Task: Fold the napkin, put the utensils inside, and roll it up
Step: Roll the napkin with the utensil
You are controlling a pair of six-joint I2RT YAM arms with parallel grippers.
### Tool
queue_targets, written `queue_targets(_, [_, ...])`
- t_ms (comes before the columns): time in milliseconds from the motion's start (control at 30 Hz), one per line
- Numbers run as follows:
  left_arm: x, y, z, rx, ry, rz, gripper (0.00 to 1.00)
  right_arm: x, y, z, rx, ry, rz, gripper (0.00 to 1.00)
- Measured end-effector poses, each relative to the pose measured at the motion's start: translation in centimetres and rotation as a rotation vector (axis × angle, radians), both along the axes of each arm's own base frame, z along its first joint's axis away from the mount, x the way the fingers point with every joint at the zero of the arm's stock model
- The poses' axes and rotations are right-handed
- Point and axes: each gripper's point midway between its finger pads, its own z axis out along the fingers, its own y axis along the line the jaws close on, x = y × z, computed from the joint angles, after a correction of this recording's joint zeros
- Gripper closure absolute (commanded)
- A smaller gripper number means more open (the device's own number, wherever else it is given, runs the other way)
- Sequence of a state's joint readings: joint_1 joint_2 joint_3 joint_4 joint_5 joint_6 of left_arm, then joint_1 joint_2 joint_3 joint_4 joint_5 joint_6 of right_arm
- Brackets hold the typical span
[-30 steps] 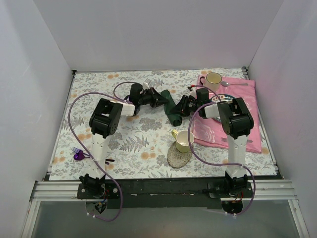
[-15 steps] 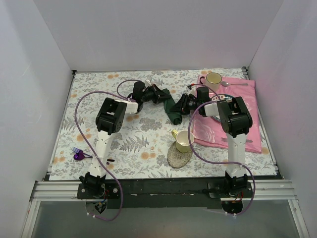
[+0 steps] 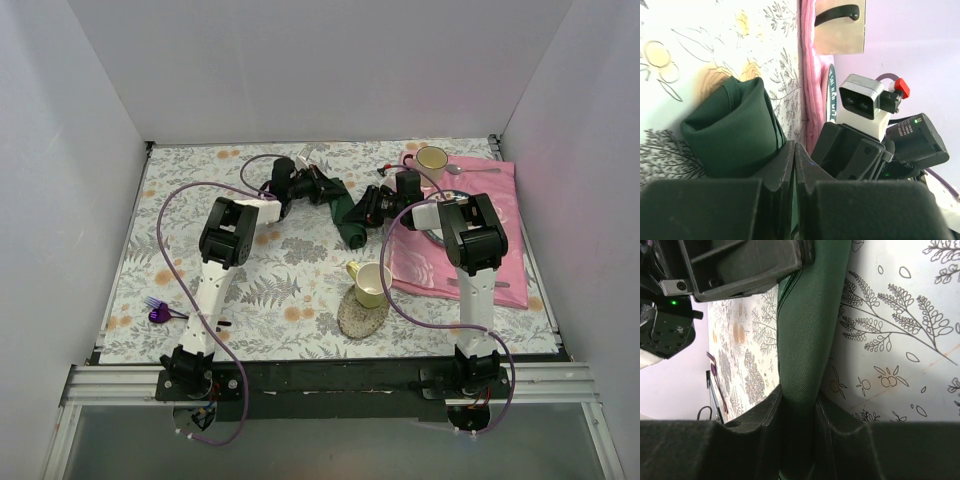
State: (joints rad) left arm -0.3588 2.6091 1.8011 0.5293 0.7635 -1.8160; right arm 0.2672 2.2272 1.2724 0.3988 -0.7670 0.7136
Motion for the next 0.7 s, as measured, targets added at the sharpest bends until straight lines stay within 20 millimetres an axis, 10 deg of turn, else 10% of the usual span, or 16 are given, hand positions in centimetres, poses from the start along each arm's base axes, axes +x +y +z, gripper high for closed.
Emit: queue_targets(700, [1.6,1.5,-0.1,0.033,-0.002,0.01,0.91,0.3,-0.1,0.0,-0.004,-0.006,0.006,0.66])
